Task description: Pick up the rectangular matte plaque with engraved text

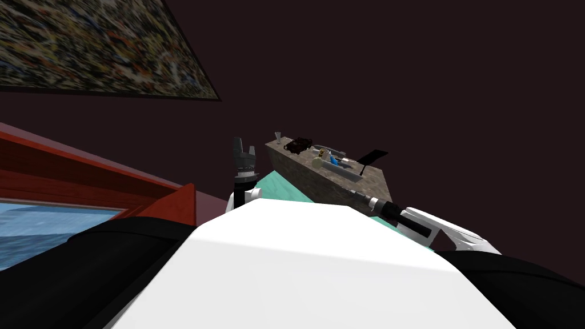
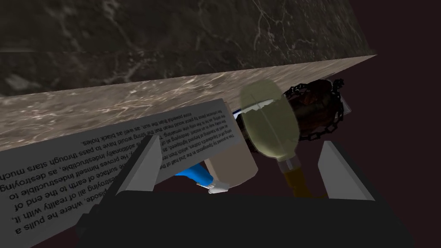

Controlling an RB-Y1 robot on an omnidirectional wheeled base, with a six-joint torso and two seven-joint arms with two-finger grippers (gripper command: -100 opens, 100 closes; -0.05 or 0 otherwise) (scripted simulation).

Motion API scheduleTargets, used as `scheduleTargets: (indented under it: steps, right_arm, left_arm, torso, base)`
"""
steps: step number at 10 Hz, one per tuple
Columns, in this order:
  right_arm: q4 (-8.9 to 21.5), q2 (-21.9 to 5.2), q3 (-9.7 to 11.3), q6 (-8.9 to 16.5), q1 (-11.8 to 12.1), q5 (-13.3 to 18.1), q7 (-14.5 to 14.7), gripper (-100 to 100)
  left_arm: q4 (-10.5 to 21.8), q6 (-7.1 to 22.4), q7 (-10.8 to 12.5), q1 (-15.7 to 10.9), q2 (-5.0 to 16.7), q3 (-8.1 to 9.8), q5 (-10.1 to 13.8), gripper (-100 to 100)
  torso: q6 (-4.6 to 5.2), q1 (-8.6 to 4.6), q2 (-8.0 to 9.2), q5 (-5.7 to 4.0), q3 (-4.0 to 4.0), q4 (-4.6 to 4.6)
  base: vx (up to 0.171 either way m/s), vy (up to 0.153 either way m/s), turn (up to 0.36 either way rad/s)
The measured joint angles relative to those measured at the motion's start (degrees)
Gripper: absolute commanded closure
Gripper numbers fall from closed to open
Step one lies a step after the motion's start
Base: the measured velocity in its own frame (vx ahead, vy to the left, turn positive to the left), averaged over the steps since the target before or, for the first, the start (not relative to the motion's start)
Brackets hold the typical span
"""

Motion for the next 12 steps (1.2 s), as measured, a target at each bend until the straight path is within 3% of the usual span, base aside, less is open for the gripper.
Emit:
scheduleTargets:
  steps: [2, 3, 6, 8, 9, 12]
  right_arm:
    - [1.7, -3.7, 1.1, 0.5, -0.2, 0.8, 0.4, -100]
    - [2.5, -5.6, 0.8, 0.4, 0.9, 1.1, 0.8, -100]
    - [5.1, -10.1, 2.3, 0.0, 0.0, 2.1, 1.2, -100]
    - [5.9, -13.6, 2.4, 0.3, 0.8, 2.6, 1.5, -100]
    - [7.0, -15.0, 3.5, 0.2, -0.1, 3.2, 1.6, -100]
    - [7.9, -19.9, 2.2, -0.3, 2.3, 3.0, 2.4, -100]
  left_arm:
    - [0.0, 0.0, 0.0, 0.0, 0.0, 0.00, 0.0, 0]
    - [0.0, 0.0, 0.0, 0.0, 0.0, 0.00, 0.0, 0]
    - [0.0, 0.0, 0.0, 0.0, 0.0, 0.00, 0.0, 0]
    - [0.0, 0.0, 0.0, 0.0, 0.0, 0.00, 0.0, 0]
    - [0.0, 0.0, 0.0, 0.0, 0.0, 0.00, 0.0, 0]
    - [0.0, 0.0, 0.0, 0.0, 0.0, 0.00, 0.0, 0]
  torso:
    - [0.00, 0.03, -0.04, 0.01, -0.02, -0.01]
    - [-0.01, 0.10, -0.06, 0.02, -0.03, -0.01]
    - [0.00, -0.01, 0.03, -0.01, 0.02, 0.01]
    - [-0.01, 0.08, -0.02, 0.01, -0.01, 0.00]
    - [0.00, 0.05, -0.02, 0.01, -0.01, -0.01]
    - [0.02, 0.01, 0.03, 0.00, 0.02, 0.01]
  base:
    - [0.059, 0.052, 0.052]
    - [0.062, 0.050, 0.027]
    - [0.031, 0.025, 0.031]
    - [0.053, 0.048, 0.049]
    - [0.019, 0.014, -0.001]
    - [0.045, 0.032, 0.064]
